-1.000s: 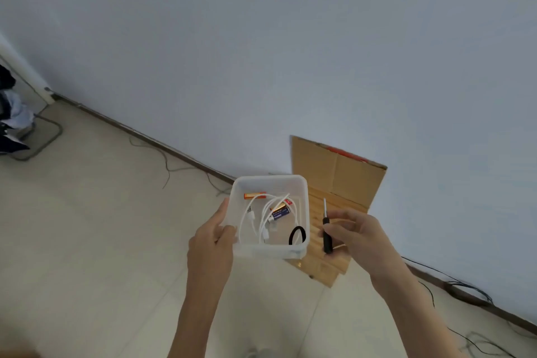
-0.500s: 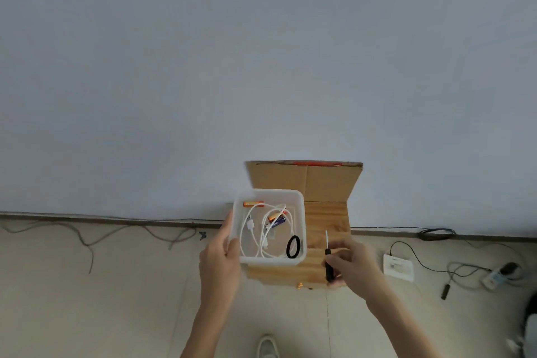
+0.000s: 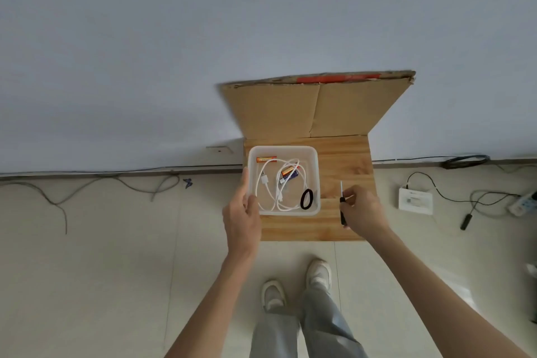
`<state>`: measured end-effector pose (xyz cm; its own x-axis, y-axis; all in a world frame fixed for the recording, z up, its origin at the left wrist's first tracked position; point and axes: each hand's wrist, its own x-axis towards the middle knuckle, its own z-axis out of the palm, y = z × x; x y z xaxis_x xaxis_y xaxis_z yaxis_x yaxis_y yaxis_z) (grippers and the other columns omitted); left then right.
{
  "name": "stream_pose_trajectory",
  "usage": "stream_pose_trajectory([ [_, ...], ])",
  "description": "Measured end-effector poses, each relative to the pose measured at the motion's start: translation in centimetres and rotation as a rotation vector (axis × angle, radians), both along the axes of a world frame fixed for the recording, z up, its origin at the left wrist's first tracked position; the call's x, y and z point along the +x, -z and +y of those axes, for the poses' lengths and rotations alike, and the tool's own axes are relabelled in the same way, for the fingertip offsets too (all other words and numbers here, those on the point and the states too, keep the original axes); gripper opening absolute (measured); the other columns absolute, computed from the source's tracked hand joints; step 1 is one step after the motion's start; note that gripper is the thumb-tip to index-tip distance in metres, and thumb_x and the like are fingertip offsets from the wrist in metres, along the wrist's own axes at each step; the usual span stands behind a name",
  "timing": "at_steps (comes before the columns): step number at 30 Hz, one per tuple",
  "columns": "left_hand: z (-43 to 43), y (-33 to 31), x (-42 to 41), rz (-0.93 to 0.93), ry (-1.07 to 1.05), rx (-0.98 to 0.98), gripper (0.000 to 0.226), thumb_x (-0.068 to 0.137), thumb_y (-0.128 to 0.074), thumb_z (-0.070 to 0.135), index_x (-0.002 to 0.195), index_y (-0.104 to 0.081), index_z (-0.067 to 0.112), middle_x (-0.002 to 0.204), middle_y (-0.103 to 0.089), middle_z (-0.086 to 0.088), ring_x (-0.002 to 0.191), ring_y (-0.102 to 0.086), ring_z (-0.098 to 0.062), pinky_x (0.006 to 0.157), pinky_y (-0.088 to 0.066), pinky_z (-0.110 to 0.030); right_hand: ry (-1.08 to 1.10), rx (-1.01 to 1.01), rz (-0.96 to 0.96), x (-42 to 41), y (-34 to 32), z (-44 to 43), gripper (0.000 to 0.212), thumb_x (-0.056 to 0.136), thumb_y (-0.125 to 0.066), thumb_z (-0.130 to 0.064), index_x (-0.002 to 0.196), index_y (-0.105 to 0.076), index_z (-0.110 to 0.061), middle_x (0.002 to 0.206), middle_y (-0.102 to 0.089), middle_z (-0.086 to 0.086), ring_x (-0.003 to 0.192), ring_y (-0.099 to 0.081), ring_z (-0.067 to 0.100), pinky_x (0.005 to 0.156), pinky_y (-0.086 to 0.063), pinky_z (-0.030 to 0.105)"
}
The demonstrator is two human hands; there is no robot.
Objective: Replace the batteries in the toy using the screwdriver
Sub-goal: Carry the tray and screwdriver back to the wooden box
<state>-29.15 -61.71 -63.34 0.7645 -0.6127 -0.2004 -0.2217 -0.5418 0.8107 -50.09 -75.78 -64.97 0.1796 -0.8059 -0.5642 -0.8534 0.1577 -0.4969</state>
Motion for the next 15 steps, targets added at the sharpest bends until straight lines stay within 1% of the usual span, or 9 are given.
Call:
stream_pose_trajectory([
  [2, -0.5, 3.9, -0.5, 0.006, 0.007, 0.014, 0.066, 0.103, -0.048, -0.001, 0.159, -0.047, 0.033, 0.066, -0.027, 0.002, 0.057, -0.024, -0.012, 0.052, -0.028, -0.023, -0.021, -0.017, 0.027, 0.1, 3.7, -0.9, 0.030, 0.097, -0.056, -0.011, 0.125, -0.063, -0.016, 0.102, -0.073, 0.005, 0.077, -0.075, 0.029, 0.075, -0.062, 0.044],
  [3, -0.8, 5.8, -0.6, 0.019, 0.007, 0.015, 0.066, 0.103, -0.048, -0.001, 0.159, -0.047, 0.034, 0.066, -0.028, 0.002, 0.057, -0.024, -0.012, 0.052, -0.028, -0.025, -0.041, -0.031, 0.042, 0.0, 5.5, -1.2, 0.031, 0.097, -0.055, -0.011, 0.126, -0.063, -0.016, 0.105, -0.073, 0.006, 0.081, -0.074, 0.030, 0.078, -0.062, 0.046],
  [6, -1.7, 10.7, -0.5, 0.049, -0.021, 0.025, 0.066, 0.103, -0.048, -0.001, 0.158, -0.048, 0.036, 0.065, -0.033, 0.001, 0.056, -0.025, -0.012, 0.052, -0.030, -0.032, -0.108, -0.065, 0.074, -0.2, 9.7, -1.4, 0.032, 0.098, -0.055, -0.009, 0.128, -0.062, -0.014, 0.108, -0.074, 0.008, 0.088, -0.072, 0.032, 0.078, -0.062, 0.048],
  [8, -2.3, 13.2, -0.4, 0.049, -0.048, 0.032, 0.065, 0.103, -0.047, 0.000, 0.157, -0.050, 0.035, 0.065, -0.037, 0.002, 0.057, -0.028, -0.012, 0.054, -0.034, -0.032, -0.145, -0.087, 0.093, -0.4, 12.0, -1.5, 0.031, 0.098, -0.054, -0.007, 0.128, -0.062, -0.011, 0.112, -0.074, 0.010, 0.092, -0.071, 0.033, 0.078, -0.061, 0.047],
  [10, -2.7, 15.1, -0.4, 0.047, -0.064, 0.030, 0.065, 0.103, -0.047, 0.000, 0.157, -0.050, 0.035, 0.065, -0.037, -0.004, 0.058, -0.030, -0.012, 0.054, -0.035, -0.033, -0.164, -0.122, 0.118, -0.5, 13.7, -1.8, 0.029, 0.098, -0.054, -0.005, 0.126, -0.062, -0.009, 0.112, -0.074, 0.010, 0.092, -0.069, 0.033, 0.076, -0.059, 0.046],
  [12, -2.8, 16.5, -0.4, 0.067, -0.064, 0.004, 0.065, 0.103, -0.047, 0.000, 0.157, -0.050, 0.036, 0.067, -0.038, -0.012, 0.059, -0.029, -0.014, 0.053, -0.035, -0.035, -0.173, -0.170, 0.140, -0.2, 14.9, -2.1, 0.026, 0.098, -0.053, -0.003, 0.122, -0.062, -0.007, 0.108, -0.072, 0.011, 0.089, -0.068, 0.035, 0.074, -0.060, 0.049],
  [15, -2.6, 17.9, -0.6, 0.068, -0.073, -0.025, 0.064, 0.104, -0.048, 0.000, 0.157, -0.050, 0.036, 0.066, -0.030, -0.001, 0.057, -0.027, -0.012, 0.052, -0.031, -0.037, -0.192, -0.216, 0.156, 0.3, 16.0, -2.5, 0.021, 0.096, -0.053, -0.002, 0.115, -0.061, -0.005, 0.102, -0.067, 0.013, 0.083, -0.066, 0.038, 0.070, -0.060, 0.052],
])
